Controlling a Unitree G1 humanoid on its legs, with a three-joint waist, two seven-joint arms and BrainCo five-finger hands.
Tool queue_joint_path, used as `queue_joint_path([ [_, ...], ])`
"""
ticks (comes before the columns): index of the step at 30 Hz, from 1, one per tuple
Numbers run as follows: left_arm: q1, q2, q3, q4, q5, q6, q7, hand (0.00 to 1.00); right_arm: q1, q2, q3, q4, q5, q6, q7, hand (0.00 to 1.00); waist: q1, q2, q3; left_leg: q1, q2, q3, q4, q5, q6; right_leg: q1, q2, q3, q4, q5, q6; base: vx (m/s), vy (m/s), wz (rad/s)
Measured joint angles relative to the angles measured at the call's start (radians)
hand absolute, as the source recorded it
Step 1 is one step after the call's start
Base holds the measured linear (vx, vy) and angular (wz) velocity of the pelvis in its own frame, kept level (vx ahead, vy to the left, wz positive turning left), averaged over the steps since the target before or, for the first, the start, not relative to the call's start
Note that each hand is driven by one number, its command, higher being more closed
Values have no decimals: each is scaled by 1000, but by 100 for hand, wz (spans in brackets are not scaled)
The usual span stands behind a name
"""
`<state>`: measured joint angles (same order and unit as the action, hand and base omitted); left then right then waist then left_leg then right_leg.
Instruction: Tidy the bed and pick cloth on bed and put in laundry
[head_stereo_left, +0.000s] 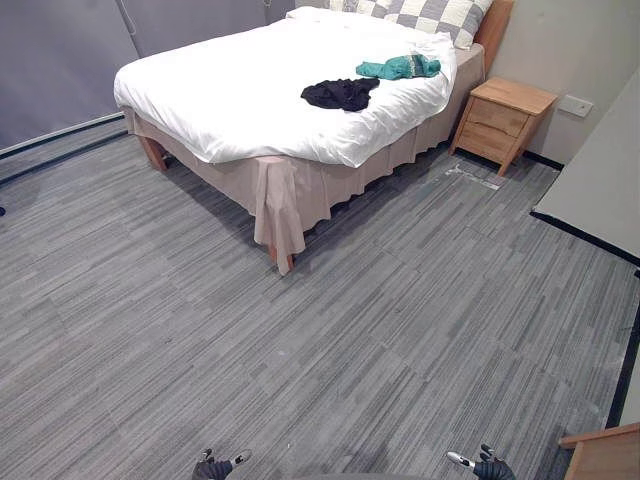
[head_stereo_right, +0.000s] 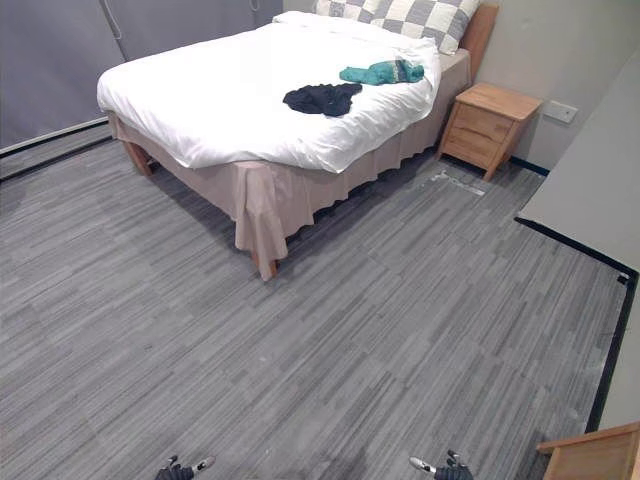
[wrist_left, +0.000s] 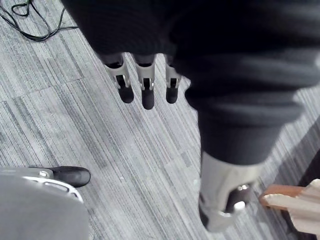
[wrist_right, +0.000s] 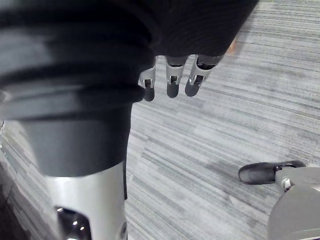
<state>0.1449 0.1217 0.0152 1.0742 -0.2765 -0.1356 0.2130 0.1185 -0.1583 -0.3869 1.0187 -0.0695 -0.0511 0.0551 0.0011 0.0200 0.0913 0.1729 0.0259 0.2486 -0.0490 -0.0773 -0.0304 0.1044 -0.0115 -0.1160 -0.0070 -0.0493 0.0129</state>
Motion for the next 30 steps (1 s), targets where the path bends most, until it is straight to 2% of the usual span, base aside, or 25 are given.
queue_joint_path([
  [2, -15, 3, 13, -4, 1, 29, -1, 0, 1, 3, 13, -5, 2, 35, -9, 0, -1, -3, -2, 2, 0, 5, 0, 0, 0, 0, 1, 10, 0, 1, -1, -18, -22, -6],
  [5, -36, 7, 49, -5, 10, 62, -11, 0, 3, 2, 19, -19, 3, 61, -15, 0, -2, -6, -2, 3, 1, 10, 0, 0, 0, 0, 2, 12, 0, 3, -3, -17, -29, -6],
  [9, -42, 17, 78, -27, 18, 84, -62, 0, 8, -2, 38, -22, 7, 60, -13, 0, -6, -10, -2, 5, 3, 15, 0, 0, -1, 1, 4, 14, -1, 3, -4, -17, -37, -3],
  [13, -44, 19, 84, -43, 20, 96, -84, 0, 10, -1, 39, -22, 32, 58, -8, 0, -8, -10, -3, 8, 3, 15, 0, 0, -1, 3, 4, 14, -1, 4, -4, -28, -36, 0],
  [16, -43, 19, 84, -43, 40, 99, -85, 0, 10, -1, 55, -22, 33, 58, -10, 0, -10, -11, -2, 7, 3, 14, 0, 0, -1, 1, 4, 13, 4, 3, -5, -35, -34, 0],
  [21, -34, 31, 84, -45, 60, 103, -81, 0, 9, 0, 80, -22, 33, 60, -17, 0, -11, -11, 16, 5, 6, 20, 18, -8, -11, -39, -4, 15, 98, -43, -5, -41, -27, -2],
  [24, -20, 54, 90, -71, 60, 103, -78, 0, 2, -2, 80, -20, 36, 55, -17, 0, -8, -8, 47, -30, 25, 47, 118, -83, -29, -57, -3, 19, 158, -94, -12, -63, -54, -16],
  [25, -10, 53, 122, -83, 59, 102, -65, 0, -1, -11, 81, -20, 45, 49, -15, 0, -7, -3, 47, -86, 57, 74, 238, -164, -43, -96, 3, 14, 241, -143, -27, -21, -99, -29],
  [26, -10, 52, 125, -83, 59, 102, -61, 0, -1, -17, 84, -20, 48, 48, -14, 0, -6, 0, 47, -101, 67, 84, 269, -185, -50, -113, 3, 11, 280, -158, -30, 81, -114, -41],
  [27, 4, 53, 131, -87, 58, 99, -59, 0, -2, -37, 106, -19, 48, 48, -11, 0, -1, 3, 48, -125, 91, 123, 338, -216, -79, -157, -2, -15, 374, -195, -39, 136, -119, -45],
  [28, 17, 51, 146, -88, 56, 96, -59, 0, -9, -60, 135, -18, 47, 47, -5, 0, 3, 0, 52, -180, 132, 146, 509, -241, -98, -174, -12, -32, 416, -252, -71, 133, -94, -37],
  [30, 8, 48, 151, -87, 56, 97, -61, 0, -14, -71, 138, -4, 47, 46, -5, 0, -7, 24, 77, -292, 202, 133, 761, -210, -56, -182, 0, -42, 449, -282, -75, 82, -83, -7],
])
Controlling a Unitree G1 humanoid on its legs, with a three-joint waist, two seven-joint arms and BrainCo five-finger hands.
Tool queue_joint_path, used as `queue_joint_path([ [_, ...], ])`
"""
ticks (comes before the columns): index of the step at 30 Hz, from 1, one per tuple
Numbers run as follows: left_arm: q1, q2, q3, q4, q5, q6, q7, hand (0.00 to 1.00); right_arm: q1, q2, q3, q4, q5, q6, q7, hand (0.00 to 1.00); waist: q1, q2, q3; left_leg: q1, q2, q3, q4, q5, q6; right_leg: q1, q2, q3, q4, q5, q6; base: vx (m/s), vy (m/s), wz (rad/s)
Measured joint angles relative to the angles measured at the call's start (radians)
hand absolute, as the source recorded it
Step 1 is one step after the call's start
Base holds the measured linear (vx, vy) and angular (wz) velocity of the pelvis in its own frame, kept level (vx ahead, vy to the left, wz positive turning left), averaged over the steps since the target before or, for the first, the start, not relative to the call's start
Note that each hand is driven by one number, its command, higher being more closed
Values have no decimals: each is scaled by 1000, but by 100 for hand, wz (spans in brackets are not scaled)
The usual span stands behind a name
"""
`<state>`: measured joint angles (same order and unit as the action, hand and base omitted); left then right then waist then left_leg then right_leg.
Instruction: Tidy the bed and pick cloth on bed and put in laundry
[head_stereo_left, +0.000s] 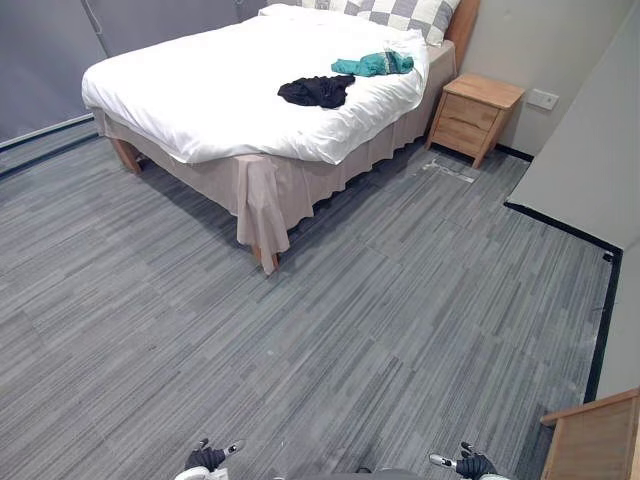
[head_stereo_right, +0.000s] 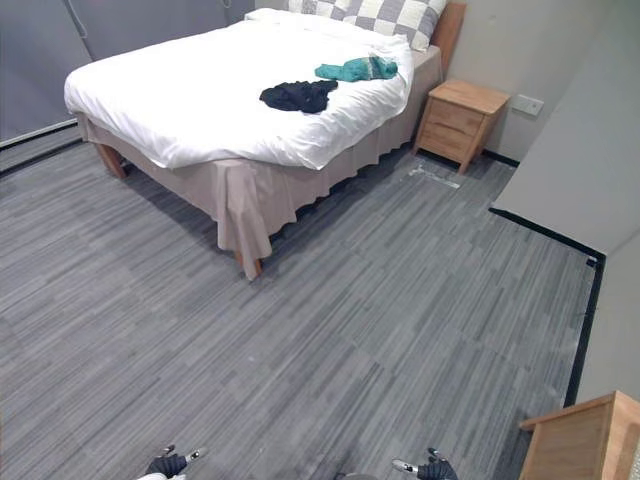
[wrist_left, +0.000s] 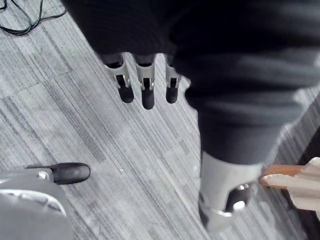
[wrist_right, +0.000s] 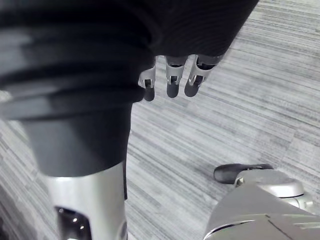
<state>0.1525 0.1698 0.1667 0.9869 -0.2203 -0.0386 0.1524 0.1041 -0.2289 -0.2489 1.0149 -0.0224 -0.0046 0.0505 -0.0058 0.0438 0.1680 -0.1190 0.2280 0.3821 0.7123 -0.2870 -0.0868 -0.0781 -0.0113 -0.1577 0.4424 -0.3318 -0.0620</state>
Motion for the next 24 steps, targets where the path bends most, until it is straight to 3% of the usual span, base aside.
queue_joint_path([
  [1, -2, -2, 1, -1, 0, 0, -1, 0, 4, -13, -1, 26, -1, 0, 0, 0, 0, -8, 23, -113, 57, -42, 256, 160, 77, 23, -5, 2, 33, -27, -8, 155, -116, -10],
  [2, 3, -3, 1, 0, 0, -1, -3, 0, 7, -16, -1, 27, -9, -2, -1, 0, 3, -7, 47, -166, 66, -72, 365, 232, 91, 68, -8, 8, 32, -39, -17, 219, -90, -14],
  [3, 9, -3, 1, 1, 0, -1, -6, 0, 8, -16, -3, 27, -13, -2, -2, 0, 3, 0, 55, -184, 64, -90, 395, 207, 84, 86, -8, 9, 33, -45, -22, 347, -50, -14],
  [4, 21, -4, 16, 6, 0, -1, -25, 0, 10, -15, -8, 28, -19, -4, -3, 0, 0, 6, 64, -227, 31, -96, 364, 114, 50, 136, -16, 19, 15, -63, -25, 310, -27, -9],
  [7, 42, -10, 23, 5, 1, -14, -43, 0, 5, -9, -14, 26, -27, -17, -1, 0, 8, -3, 70, -235, -43, -44, 95, 97, 14, 221, -39, 24, -55, -72, -17, 324, 3, -9],
  [9, 67, -32, 33, 5, 0, -26, -46, 0, -10, -12, -26, 22, -49, -35, -1, 0, 12, 0, 71, -240, -93, 4, -246, 177, -2, 299, -38, 36, -130, -81, 3, 397, 63, -16],
  [11, 93, -46, 32, 5, -15, -33, -47, 0, -25, -12, -26, 22, -50, -45, 1, 0, 22, 5, 68, -238, -115, -12, -476, 264, -17, 349, -25, 64, -183, -98, 26, 470, 192, -53],
  [12, 109, -54, 32, 7, -25, -34, -47, 0, -30, -14, -23, 22, -55, -50, 9, 0, 47, 4, 56, -250, -114, -42, -521, 283, -6, 377, -26, 101, -212, -133, 20, 564, 307, -85],
  [13, 112, -50, 33, 8, -30, -34, -47, 0, -28, -6, -23, 24, -55, -50, 11, 0, 60, -25, 44, -268, -124, -48, -468, 328, 41, 389, -55, 114, -221, -154, 27, 674, 337, -93],
  [14, 127, -37, 34, 6, -29, -36, -49, 0, -6, 12, -23, 29, -56, -57, 20, 0, 74, -80, 1, -296, -162, -26, -385, 323, 82, 389, -106, 123, -182, -162, 59, 657, 243, -57],
  [15, 115, -43, 42, 8, -20, -36, -51, 0, -18, 15, -23, 32, -56, -70, 25, 0, 67, -93, 2, -301, -171, -30, -304, 312, 143, 326, -140, 99, 12, -145, 99, 689, 233, -31],
  [16, 102, -42, 41, 8, 5, -37, -52, 0, -23, 27, -24, 31, -56, -84, 27, 0, 53, -108, -7, -294, -186, -28, -249, 249, 169, 247, -183, 78, 217, -65, 176, 720, 254, 4],
  [17, 84, -39, 38, 7, 18, -38, -54, 0, -16, 38, -22, 34, -56, -92, 28, 0, 49, -120, -12, -274, -201, -29, -234, 205, 175, 186, -216, 59, 362, 13, 182, 742, 270, 10],
  [18, 60, -25, 29, 5, 30, -42, -57, 0, -23, 53, -22, 43, -56, -102, 30, 0, 45, -126, -4, -221, -218, -32, -236, 162, 170, 114, -239, 47, 503, 28, 179, 735, 256, 3],
  [19, 47, -24, 25, 2, 32, -44, -57, 0, -29, 56, -21, 43, -56, -107, 29, 0, 44, -120, 4, -179, -222, -36, -243, 140, 172, 87, -236, 36, 541, 8, 176, 693, 226, -7],
  [21, 15, -29, -9, -12, 21, -67, -53, 0, -41, 59, 1, 21, -55, -124, 23, 0, 35, -69, 40, -5, -221, -64, -308, 87, 163, -7, -196, -33, 527, -46, 172, 606, 177, 3],
  [22, 10, -28, -18, -21, 20, -75, -52, 0, -39, 59, 22, 9, -55, -125, 20, 0, 26, -59, 43, 35, -221, -75, -331, 83, 163, -37, -185, -58, 495, -55, 172, 545, 112, 44],
  [23, -3, -17, -35, -37, 19, -92, -47, 0, -34, 61, 56, -19, -52, -125, 20, 0, 6, -36, 51, 97, -222, -105, -368, 76, 151, -102, -165, -103, 389, -57, 167, 512, 62, 89],
  [24, -23, -6, -41, -53, 17, -111, -47, 0, -19, 67, 66, -37, -33, -124, 19, 0, -7, -35, 47, 130, -223, -149, -393, 64, 131, -161, -144, -99, 196, -16, 170, 603, 21, 143],
])
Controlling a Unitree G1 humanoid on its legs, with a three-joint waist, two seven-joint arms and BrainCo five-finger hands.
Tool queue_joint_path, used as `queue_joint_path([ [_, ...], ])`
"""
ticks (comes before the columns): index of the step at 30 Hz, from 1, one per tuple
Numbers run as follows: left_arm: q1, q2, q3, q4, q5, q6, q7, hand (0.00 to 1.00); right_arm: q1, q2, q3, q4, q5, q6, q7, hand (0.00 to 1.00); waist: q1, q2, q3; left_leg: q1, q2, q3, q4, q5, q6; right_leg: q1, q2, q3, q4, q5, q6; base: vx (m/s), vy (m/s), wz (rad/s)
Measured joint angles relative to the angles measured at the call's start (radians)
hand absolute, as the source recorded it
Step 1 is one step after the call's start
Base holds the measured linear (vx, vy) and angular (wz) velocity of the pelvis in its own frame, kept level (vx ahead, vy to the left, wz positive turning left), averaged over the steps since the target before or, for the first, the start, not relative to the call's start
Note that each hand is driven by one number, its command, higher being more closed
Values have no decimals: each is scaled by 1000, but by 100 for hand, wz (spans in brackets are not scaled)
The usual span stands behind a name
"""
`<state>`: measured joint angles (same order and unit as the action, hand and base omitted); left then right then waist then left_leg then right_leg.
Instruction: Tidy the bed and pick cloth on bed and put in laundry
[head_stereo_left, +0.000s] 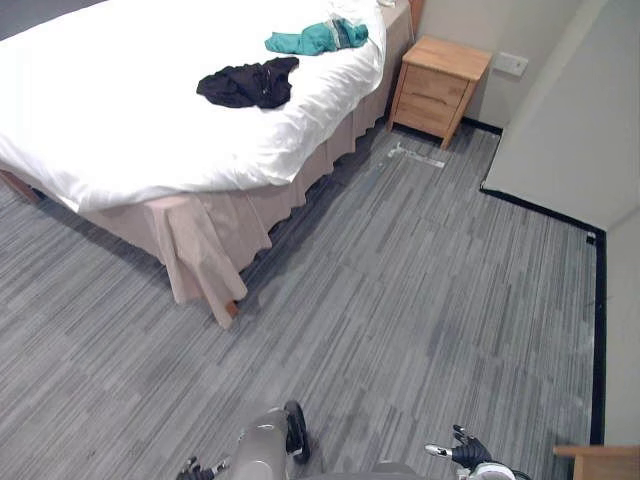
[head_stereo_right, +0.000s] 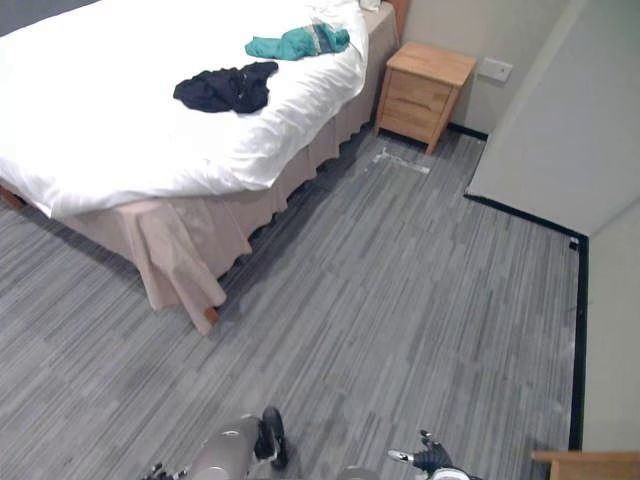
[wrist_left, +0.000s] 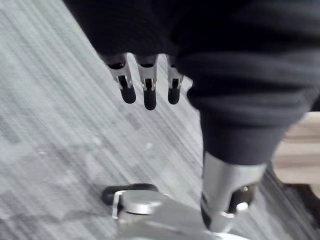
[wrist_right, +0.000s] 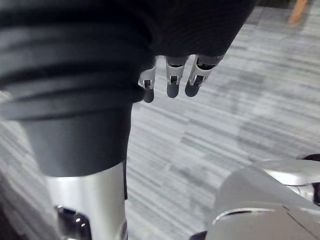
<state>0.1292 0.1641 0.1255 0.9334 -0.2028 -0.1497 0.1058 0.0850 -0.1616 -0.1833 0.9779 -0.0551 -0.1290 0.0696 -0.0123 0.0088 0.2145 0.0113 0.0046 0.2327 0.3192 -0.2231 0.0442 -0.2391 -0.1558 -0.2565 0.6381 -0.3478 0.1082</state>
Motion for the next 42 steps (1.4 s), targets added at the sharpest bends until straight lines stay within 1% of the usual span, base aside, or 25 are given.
queue_joint_path([
  [1, -24, 15, -8, -15, -8, -17, 0, 0, 8, 8, 0, -11, 19, 3, -3, 0, -5, -12, 1, 19, -8, -64, -5, -21, -18, -45, 13, 66, -219, 97, 16, 516, -34, 143],
  [3, -36, 22, -7, -21, -17, -28, 1, 0, 10, 15, 0, -11, 24, 6, -8, 0, -2, -36, 1, 45, -19, -126, 2, -55, -31, -56, 8, 170, -414, 194, 40, 537, -147, 130],
  [4, -30, 26, -6, -18, -18, -29, 9, 0, 16, 20, 1, -13, 24, 16, -12, 0, 3, -52, -4, 78, -16, -186, 49, -121, -52, -50, -1, 241, -480, 253, 52, 647, -270, 120],
  [5, -19, 24, 0, -19, -18, -29, 16, 0, 17, 21, 2, -15, 25, 23, -12, 0, 4, -54, -7, 88, -8, -207, 70, -150, -58, -43, 0, 243, -474, 260, 43, 978, -463, 142],
  [6, 17, 22, 32, -18, -33, -16, 26, 0, 23, 21, 10, -18, 28, 51, -12, 0, 15, -56, -23, 88, 25, -236, 205, -204, -97, -22, -1, 206, -411, 349, 28, 706, -396, 129],
  [7, 23, 6, 36, -7, -58, -3, 21, 0, 15, 11, 11, -18, 28, 70, -10, 0, 11, -30, -18, 2, 80, -198, 410, -170, -120, 5, 10, 159, -373, 402, -8, 795, -463, 130],
  [8, 23, -14, 35, 2, -66, 1, 15, 0, 10, -7, 10, -18, 28, 74, -9, 0, 13, -2, -13, -38, 136, -173, 514, -124, -123, 41, 34, 129, -375, 380, -29, 455, -289, 93],
  [9, 32, -40, 34, 26, -75, 2, -4, 0, -10, -32, 3, -9, 28, 79, -8, 0, 27, 32, 1, -90, 201, -142, 655, 8, -123, 110, 54, 99, -408, 364, -52, 528, -274, 47],
  [11, 59, -64, 32, 81, -72, 2, -39, 0, -49, -51, -13, 1, 36, 84, -5, 0, 35, 38, 9, -112, 233, -43, 635, -53, -131, 199, 41, 78, -461, 369, -59, 481, -188, 24],
  [13, 72, -73, 27, 73, -77, -3, -54, 0, -73, -62, -50, -1, 39, 90, 0, 0, 39, 37, 9, -106, 189, 71, 397, -81, -164, 253, 4, 53, -510, 369, -59, 367, -102, 28],
  [14, 71, -73, 5, 57, -87, -10, -53, 0, -77, -71, -68, -5, 49, 90, 0, 0, 37, 46, 7, -95, 149, 142, 170, -38, -165, 279, -9, 18, -537, 366, -54, 410, -58, 63],
  [15, 59, -75, -3, 38, -91, -12, -53, 0, -75, -78, -93, -6, 56, 99, -2, 0, 28, 71, -1, -100, 138, 231, -12, 87, -99, 309, 7, -25, -562, 349, -37, 381, -42, 71],
  [16, 47, -69, -3, 36, -92, -11, -52, 0, -73, -68, -100, 2, 56, 107, -6, 0, 27, 66, 2, -84, 140, 257, -25, 94, -25, 328, 11, -41, -571, 329, -32, 276, -26, 69],
  [19, 31, -61, 2, 21, -86, 6, -49, 0, -63, -27, -98, 16, 55, 120, -8, 0, 29, -2, -8, -57, 66, 227, -87, 63, -9, 330, -52, -76, -488, 231, -3, 237, 20, 48],
  [21, 24, -49, -2, 22, -55, 31, -18, 0, -48, -21, -96, 33, 55, 127, -6, 0, 24, -19, -3, -24, 50, 178, -105, 48, -13, 204, -122, -56, -137, 238, 63, 251, 60, 63],
  [22, 19, -28, -16, 23, -53, 31, 4, 0, -33, -3, -92, 45, 54, 130, -1, 0, 18, -20, -1, 4, 49, 130, -106, 42, -13, 124, -143, -24, 53, 257, 70, 237, 47, 91],
  [24, 3, 17, -28, 21, -54, 26, 25, 0, 2, 36, -97, 61, 56, 128, -1, 0, 12, -45, -4, 28, 58, 43, -105, 36, -21, 99, -107, 18, 52, 152, 59, 299, -77, 130],
  [26, -20, 35, -23, 18, -54, 18, 27, 0, 28, 50, -93, 64, 60, 129, -5, 0, 12, -60, -9, 40, 67, -28, -105, 41, -38, 105, -64, 51, -53, 137, 53, 247, -137, 135],
  [27, -31, 40, -17, -2, -55, 3, 30, 0, 40, 51, -93, 64, 76, 130, -14, 0, 11, -61, -9, 44, 70, -77, -108, 40, -47, 109, -34, 83, -146, 141, 50, 294, -212, 140],
  [28, -33, 35, -1, -55, -68, -21, 43, 0, 41, 52, -93, 64, 97, 136, -25, 0, 11, -67, -11, 42, 65, -103, -112, 45, -67, 125, -13, 123, -280, 200, 41, 286, -219, 133],
  [30, -30, 39, 20, -112, -95, -48, 54, 0, 46, 57, -93, 65, 102, 140, -29, 0, 11, -93, -25, 49, 45, -103, -124, 42, -81, 139, -21, 137, -375, 333, 21, 229, -206, 82],
  [31, -28, 45, 58, -159, -119, -80, 78, 0, 39, 59, -98, 71, 101, 148, -30, 0, 23, -114, -35, 73, 29, -104, -144, 36, -101, 158, -39, 118, -401, 330, -6, 287, -268, 32],
  [34, -39, 53, 142, -273, -123, -158, 135, 0, -1, 34, -125, 59, 111, 161, -32, 0, 22, -35, -44, 114, 89, -89, -184, 35, -134, 220, 27, 96, -510, 336, -27, 207, -203, -9],
  [37, -80, 108, 163, -413, -6, -209, 164, 0, 11, 15, -127, 60, 142, 190, -42, 0, 16, 4, -58, 148, 121, -76, -233, 47, -153, 270, 66, 85, -581, 354, -48, 119, -99, -2],
  [42, -210, 265, 142, -589, 126, -254, 158, 0, 28, -1, -127, 53, 143, 192, -46, 0, 7, -10, -73, 150, 128, -35, -252, 51, -159, 280, 84, 107, -654, 394, -51, 41, -8, -18],
])
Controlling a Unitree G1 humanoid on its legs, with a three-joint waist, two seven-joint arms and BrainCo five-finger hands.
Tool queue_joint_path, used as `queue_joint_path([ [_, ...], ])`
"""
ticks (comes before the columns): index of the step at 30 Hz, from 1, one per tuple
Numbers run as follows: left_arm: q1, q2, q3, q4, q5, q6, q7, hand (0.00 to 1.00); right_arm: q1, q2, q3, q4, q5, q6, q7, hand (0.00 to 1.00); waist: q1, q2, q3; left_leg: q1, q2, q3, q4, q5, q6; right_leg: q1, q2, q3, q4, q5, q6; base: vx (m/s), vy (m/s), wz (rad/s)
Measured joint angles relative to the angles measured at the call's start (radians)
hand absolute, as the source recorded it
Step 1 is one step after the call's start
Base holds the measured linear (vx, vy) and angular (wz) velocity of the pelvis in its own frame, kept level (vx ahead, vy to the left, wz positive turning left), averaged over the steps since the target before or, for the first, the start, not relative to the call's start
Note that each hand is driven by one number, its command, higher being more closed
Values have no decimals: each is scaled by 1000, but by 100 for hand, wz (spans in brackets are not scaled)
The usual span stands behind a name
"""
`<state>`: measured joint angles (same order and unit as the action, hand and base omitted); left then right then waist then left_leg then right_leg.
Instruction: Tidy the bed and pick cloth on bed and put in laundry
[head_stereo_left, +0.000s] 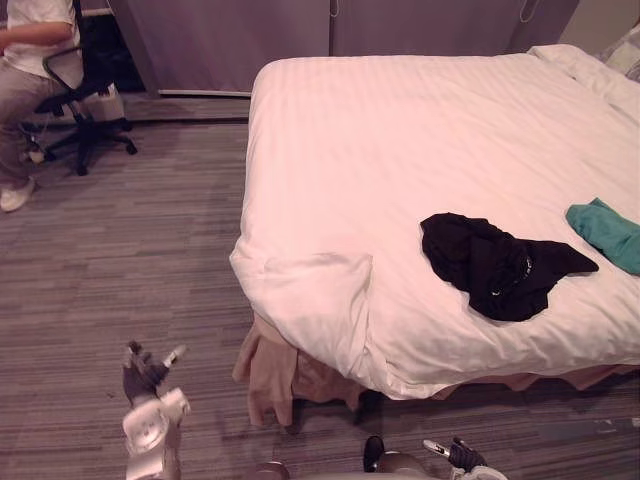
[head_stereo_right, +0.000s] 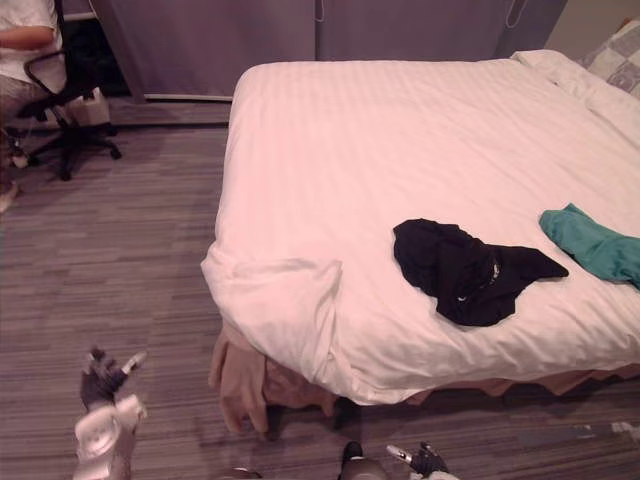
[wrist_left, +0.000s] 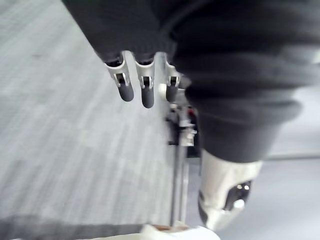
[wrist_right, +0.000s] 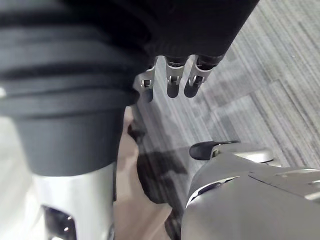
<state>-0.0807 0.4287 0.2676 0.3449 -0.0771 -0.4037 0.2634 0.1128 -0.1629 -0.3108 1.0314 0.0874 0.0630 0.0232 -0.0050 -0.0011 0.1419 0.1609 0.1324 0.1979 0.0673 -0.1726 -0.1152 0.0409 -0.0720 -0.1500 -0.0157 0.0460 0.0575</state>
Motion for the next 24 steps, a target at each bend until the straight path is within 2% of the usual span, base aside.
queue_joint_path([
  [3, -89, 71, -100, -52, 20, -13, -74, 0, 52, -1, 0, -19, -1, 1, 2, 0, -22, 4, -2, 20, -16, 29, -15, 0, 1, 29, -7, 17, -53, 28, 10, 10, 60, -17],
  [4, -99, 74, -118, -61, 21, -15, -86, 0, 60, 0, 0, -19, -1, 0, 4, 0, -25, 4, -8, 20, -18, 37, -16, 0, 1, 29, -9, 21, -60, 32, 11, 14, 55, -19],
  [6, -159, 92, -232, -84, 48, -14, -154, 0, 79, 5, 1, -19, -3, 1, 6, 0, -51, 10, -10, 19, -21, 59, -17, 0, 1, 25, -13, 29, -64, 36, 13, 5, 39, -12],
  [8, -187, 99, -321, -84, 99, -4, -190, 0, 86, 5, 1, -20, -3, 1, 8, 0, -63, 17, -15, 19, -20, 79, -23, 0, 0, 15, -8, 44, -68, 39, 11, -2, 3, -26],
  [10, -229, 101, -464, -57, 182, 26, -232, 0, 86, 5, 1, -35, -3, 0, 8, 0, -74, 30, -13, 16, -19, 112, -31, 0, 0, -7, -2, 73, -73, 50, 9, -8, -13, -40],
  [12, -252, 100, -545, -20, 217, 48, -259, 0, 80, 4, 1, -37, -3, -1, 7, 0, -90, 38, -6, 17, -18, 123, -32, 0, 0, -13, 0, 83, -73, 53, 8, -12, -11, -20],
  [14, -270, 86, -659, 48, 267, 104, -308, 0, 79, 5, 3, -37, -3, -5, 7, 0, -128, 48, -1, 19, -16, 148, -37, 0, 0, -26, 7, 102, -73, 55, 7, -16, -17, -28],
  [17, -282, 30, -717, 125, 294, 160, -318, 0, 83, 5, 3, -37, -3, -5, 3, 0, -142, 51, 7, 18, -15, 172, -46, 0, -1, -45, 13, 126, -73, 61, 7, -20, -16, -26],
  [18, -283, 13, -740, 154, 313, 180, -317, 100, 83, 5, 3, -36, -3, -5, 2, 0, -151, 51, 7, 19, -15, 174, -46, 0, -1, -49, 14, 128, -73, 61, 7, -14, -11, -7],
  [22, -317, -29, -810, 230, 442, 237, -303, 100, 69, 5, 4, -37, 4, -30, -2, 0, -160, 55, 40, 17, -19, 185, -46, 0, -1, -59, 12, 140, -73, 67, 9, -35, -7, -10],
  [24, -325, -34, -812, 239, 532, 284, -262, 100, 44, 3, 4, -55, 95, -60, -4, 0, -159, 60, 65, 12, -21, 208, -46, 0, -1, -76, 14, 162, -73, 75, 9, -69, -9, -25],
])
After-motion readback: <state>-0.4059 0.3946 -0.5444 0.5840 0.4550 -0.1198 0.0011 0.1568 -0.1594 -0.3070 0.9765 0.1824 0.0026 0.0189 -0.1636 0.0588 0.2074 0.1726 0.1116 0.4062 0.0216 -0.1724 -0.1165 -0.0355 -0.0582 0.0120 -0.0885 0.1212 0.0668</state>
